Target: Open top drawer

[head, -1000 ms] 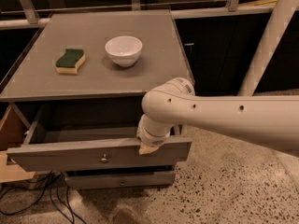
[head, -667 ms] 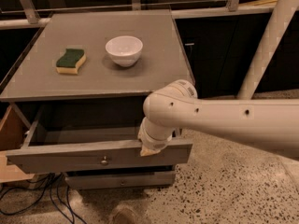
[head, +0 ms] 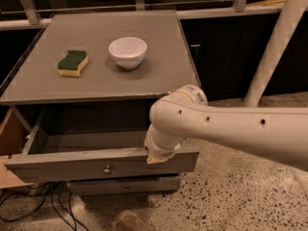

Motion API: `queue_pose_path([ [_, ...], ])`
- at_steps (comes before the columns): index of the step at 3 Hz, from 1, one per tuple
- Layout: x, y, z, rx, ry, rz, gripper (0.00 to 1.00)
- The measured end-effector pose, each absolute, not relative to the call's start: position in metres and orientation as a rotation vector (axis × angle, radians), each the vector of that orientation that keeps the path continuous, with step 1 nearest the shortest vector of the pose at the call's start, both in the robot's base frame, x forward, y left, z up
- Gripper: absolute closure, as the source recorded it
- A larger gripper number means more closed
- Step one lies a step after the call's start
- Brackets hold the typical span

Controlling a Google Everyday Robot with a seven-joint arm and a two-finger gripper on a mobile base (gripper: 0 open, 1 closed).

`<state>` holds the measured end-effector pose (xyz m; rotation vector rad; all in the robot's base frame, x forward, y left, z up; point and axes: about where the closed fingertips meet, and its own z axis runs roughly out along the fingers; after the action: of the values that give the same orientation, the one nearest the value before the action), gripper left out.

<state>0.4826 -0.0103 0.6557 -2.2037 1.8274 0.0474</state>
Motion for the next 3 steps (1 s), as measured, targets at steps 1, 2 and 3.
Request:
queue_pose_path([
  [1, 0.4737, -0.0155, 0.6583, -2.202, 1.840, 0.037, 1.00],
  [2, 0.4737, -0.0156, 0.6583, -2.202, 1.840, 0.037, 1.00],
  [3, 0.4720, -0.0174, 0.6574, -2.206, 1.849, 0.052, 1.00],
])
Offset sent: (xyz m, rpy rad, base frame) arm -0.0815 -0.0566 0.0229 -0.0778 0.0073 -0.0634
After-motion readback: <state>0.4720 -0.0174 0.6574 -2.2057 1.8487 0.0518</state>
